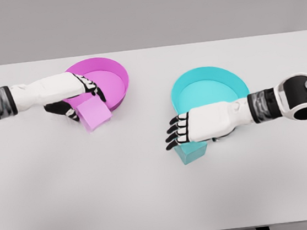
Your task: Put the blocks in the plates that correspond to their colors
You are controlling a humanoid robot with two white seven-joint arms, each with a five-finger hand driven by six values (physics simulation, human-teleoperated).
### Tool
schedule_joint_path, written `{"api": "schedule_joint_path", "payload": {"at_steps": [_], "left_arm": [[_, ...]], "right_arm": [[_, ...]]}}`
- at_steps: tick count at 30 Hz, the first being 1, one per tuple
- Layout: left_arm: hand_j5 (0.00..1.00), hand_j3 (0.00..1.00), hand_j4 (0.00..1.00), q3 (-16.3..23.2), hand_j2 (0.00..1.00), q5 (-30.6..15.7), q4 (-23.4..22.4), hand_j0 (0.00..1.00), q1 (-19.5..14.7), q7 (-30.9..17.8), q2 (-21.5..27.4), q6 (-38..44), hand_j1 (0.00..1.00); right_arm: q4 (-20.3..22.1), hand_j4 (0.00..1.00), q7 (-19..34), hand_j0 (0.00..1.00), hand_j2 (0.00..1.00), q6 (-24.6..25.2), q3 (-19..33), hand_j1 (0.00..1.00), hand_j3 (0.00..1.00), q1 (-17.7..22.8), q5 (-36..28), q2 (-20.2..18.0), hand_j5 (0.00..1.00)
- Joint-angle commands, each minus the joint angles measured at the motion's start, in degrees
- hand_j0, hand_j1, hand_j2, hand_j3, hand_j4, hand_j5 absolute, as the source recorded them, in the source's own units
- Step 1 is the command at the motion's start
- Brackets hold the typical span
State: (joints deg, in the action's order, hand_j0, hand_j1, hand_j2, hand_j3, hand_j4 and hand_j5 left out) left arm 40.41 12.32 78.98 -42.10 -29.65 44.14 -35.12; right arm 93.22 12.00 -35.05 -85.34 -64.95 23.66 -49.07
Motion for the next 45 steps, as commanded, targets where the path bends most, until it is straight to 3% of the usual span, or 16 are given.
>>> {"api": "schedule_joint_path", "payload": {"at_steps": [1, 4, 7, 10, 13, 14, 15, 18, 21, 23, 28, 41, 45], "left_arm": [[0.57, 0.57, 0.57, -0.24, 0.57, -0.54, -5.58, 0.57, 0.0, 0.21, -1.34, 0.12, 0.57], [0.57, 0.57, 0.57, -0.95, 0.57, -3.35, -10.51, 0.57, -2.46, 0.21, -2.22, 0.12, 0.57], [0.57, 0.57, 0.57, -1.83, 0.57, -6.17, -12.8, 0.57, -4.66, 0.12, -2.48, 0.12, 0.57], [0.59, 0.59, 0.59, -1.83, 0.59, -5.55, -13.32, 0.59, -6.5, 0.03, -4.06, 0.12, 0.59], [0.83, 0.83, 0.83, -1.83, 0.83, -6.08, -14.38, 0.83, -8.26, 0.12, -3.98, 0.12, 0.83], [0.98, 0.98, 0.98, -1.83, 0.98, -6.17, -14.29, 0.98, -8.44, 0.21, -3.71, 0.12, 0.98], [1.0, 1.0, 1.0, -1.83, 1.0, -6.08, -13.94, 1.0, -8.61, 0.21, -2.92, 0.12, 1.0], [1.0, 1.0, 1.0, -1.12, 1.0, -5.82, -13.06, 1.0, -7.39, 0.12, 2.52, 0.12, 1.0], [1.0, 1.0, 1.0, -1.21, 1.0, -5.82, -12.62, 1.0, -4.31, 0.12, 10.96, 0.12, 1.0], [1.0, 1.0, 1.0, -1.3, 1.0, -5.99, -13.06, 1.0, -2.47, 0.12, 13.25, 0.12, 1.0], [1.0, 1.0, 1.0, -0.68, 1.0, -5.2, -12.88, 1.0, 0.7, -2.6, 12.02, 0.12, 1.0], [1.0, 1.0, 1.0, -0.24, 1.0, -3.79, -14.47, 1.0, 1.49, -4.19, 9.65, 0.12, 1.0], [1.0, 1.0, 1.0, -0.24, 1.0, -3.79, -14.47, 1.0, 1.58, -4.19, 9.56, 0.12, 1.0]], "right_arm": [[-1.02, 1.0, 0.04, 1.0, 1.0, 0.05, 0.0, 1.0, 1.0, -0.01, -0.02, 0.73, 1.0], [-2.25, 1.0, 0.39, 1.0, 1.0, 0.05, 0.0, 1.0, 1.0, 0.43, 0.42, 0.82, 1.0], [-2.52, 1.0, 0.39, 1.0, 1.0, 0.05, 0.0, 1.0, 1.0, 1.05, 1.12, 1.52, 1.0], [-2.52, 1.0, 0.39, 1.0, 1.0, 0.05, 0.0, 1.0, 1.0, 1.05, 1.21, 1.87, 1.0], [-2.52, 1.0, 0.39, 1.0, 1.0, 0.05, 0.0, 1.0, 1.0, 1.49, 1.3, 2.49, 1.0], [-2.52, 1.0, 0.39, 1.0, 1.0, 0.05, 0.0, 1.0, 1.0, 1.49, 1.56, 2.58, 1.0], [-2.52, 1.0, 0.48, 1.0, 1.0, 0.05, 0.0, 1.0, 1.0, 1.49, 1.56, 2.58, 1.0], [-2.52, 1.0, 0.48, 1.0, 1.0, 0.05, 0.0, 1.0, 1.0, 1.49, 1.56, 2.58, 1.0], [-2.52, 1.0, 0.48, 1.0, 1.0, 0.05, 0.0, 1.0, 1.0, 1.49, 1.65, 2.84, 1.0], [-2.43, 1.0, 2.14, 1.0, 1.0, 0.05, 0.09, 1.0, 1.0, 1.49, 1.65, 2.93, 1.0], [-2.17, 0.88, 2.76, 0.88, 0.88, 0.05, 0.09, 0.88, 0.88, 1.49, 2.36, 3.02, 0.88], [-1.9, 0.7, 3.11, 0.7, 0.7, 0.05, 0.88, 0.7, 0.7, 1.05, 2.53, 3.9, 0.7], [-0.41, 0.7, 3.11, 0.7, 0.7, 0.05, 0.88, 0.7, 0.7, 0.87, 2.44, 3.98, 0.7]]}}
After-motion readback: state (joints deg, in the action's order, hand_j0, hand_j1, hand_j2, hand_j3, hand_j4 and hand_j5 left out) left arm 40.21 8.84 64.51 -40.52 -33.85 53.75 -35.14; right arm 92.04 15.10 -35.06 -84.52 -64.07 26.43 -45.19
